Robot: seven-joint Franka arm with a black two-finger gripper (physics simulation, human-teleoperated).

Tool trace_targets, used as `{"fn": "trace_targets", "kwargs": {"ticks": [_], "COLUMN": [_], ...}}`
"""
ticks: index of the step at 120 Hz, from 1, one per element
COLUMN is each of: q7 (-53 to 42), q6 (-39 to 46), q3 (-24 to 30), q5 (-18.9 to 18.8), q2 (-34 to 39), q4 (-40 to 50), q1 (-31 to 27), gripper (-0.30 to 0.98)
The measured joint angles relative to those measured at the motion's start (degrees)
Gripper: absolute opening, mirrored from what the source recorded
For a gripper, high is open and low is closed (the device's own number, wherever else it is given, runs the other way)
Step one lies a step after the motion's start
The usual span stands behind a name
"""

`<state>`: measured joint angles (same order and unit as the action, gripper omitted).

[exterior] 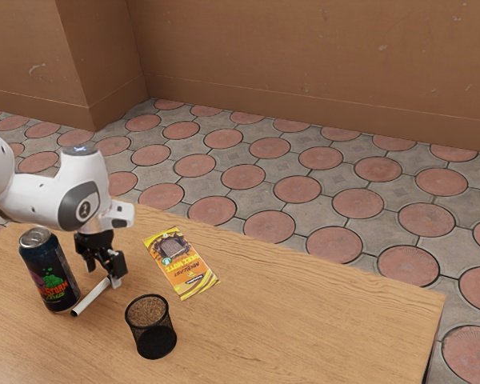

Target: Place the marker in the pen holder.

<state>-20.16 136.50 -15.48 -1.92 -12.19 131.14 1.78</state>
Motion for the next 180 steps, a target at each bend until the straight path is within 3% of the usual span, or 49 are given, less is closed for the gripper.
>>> {"fn": "trace_targets", "kwargs": {"ticks": [36,83,101,137,159,180], "q7": [-0.81,-1.24,-1.28,-0.74,-0.13,0.49], "q6": [0.08,0.38,0.47,0.63,0.21,-0.66], "q3": [-0.16,-0.16,-0.17,-0.11,2.0,5.77], "q5": [1.78,2.16,2.14,1.71,4.02,5.51], "q2": [-0.76,-0.94,-1.03,-0.63,-0.07,9.49], "q4": [-0.03,-0.26,-0.42,-0.53,-4.24,-5.56], "q1": [-0.02,-0.02,-0.02,0.15,0.11,0.49], "gripper": [0.6,0.16,0.05,-0.03,-0.05,-0.05]}}
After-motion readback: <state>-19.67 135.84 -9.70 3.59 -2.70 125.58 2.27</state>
